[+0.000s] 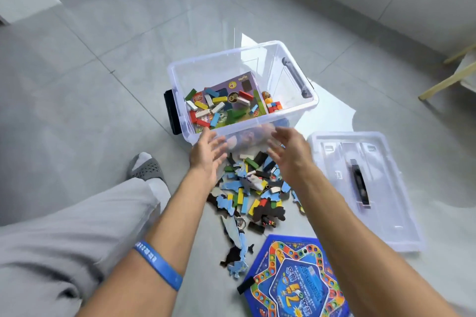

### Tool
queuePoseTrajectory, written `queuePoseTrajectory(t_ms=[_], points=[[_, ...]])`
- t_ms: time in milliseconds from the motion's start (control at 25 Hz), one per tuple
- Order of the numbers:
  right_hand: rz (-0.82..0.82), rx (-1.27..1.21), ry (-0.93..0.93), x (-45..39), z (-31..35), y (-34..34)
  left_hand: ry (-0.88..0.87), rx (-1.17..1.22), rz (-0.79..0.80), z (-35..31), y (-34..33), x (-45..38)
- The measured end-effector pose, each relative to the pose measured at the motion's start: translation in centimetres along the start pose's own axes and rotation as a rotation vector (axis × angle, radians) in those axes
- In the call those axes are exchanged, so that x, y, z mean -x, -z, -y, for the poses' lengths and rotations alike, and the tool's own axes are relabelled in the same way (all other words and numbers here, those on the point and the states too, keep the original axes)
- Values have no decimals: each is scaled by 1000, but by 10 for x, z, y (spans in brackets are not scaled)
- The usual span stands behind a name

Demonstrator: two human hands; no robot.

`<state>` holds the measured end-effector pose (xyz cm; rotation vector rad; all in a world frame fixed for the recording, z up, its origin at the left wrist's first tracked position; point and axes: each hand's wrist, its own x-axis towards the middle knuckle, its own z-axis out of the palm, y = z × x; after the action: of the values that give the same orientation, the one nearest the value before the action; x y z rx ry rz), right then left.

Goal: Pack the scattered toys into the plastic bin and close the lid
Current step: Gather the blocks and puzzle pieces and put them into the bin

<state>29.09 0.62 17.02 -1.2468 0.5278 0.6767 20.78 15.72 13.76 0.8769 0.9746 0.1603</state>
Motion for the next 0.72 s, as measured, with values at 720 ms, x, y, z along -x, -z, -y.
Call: queuePoseTrajectory(t_ms=[720], points=[[-152,1307,224,-75,-184,136,-312,-1691,-72,196,40,-85]])
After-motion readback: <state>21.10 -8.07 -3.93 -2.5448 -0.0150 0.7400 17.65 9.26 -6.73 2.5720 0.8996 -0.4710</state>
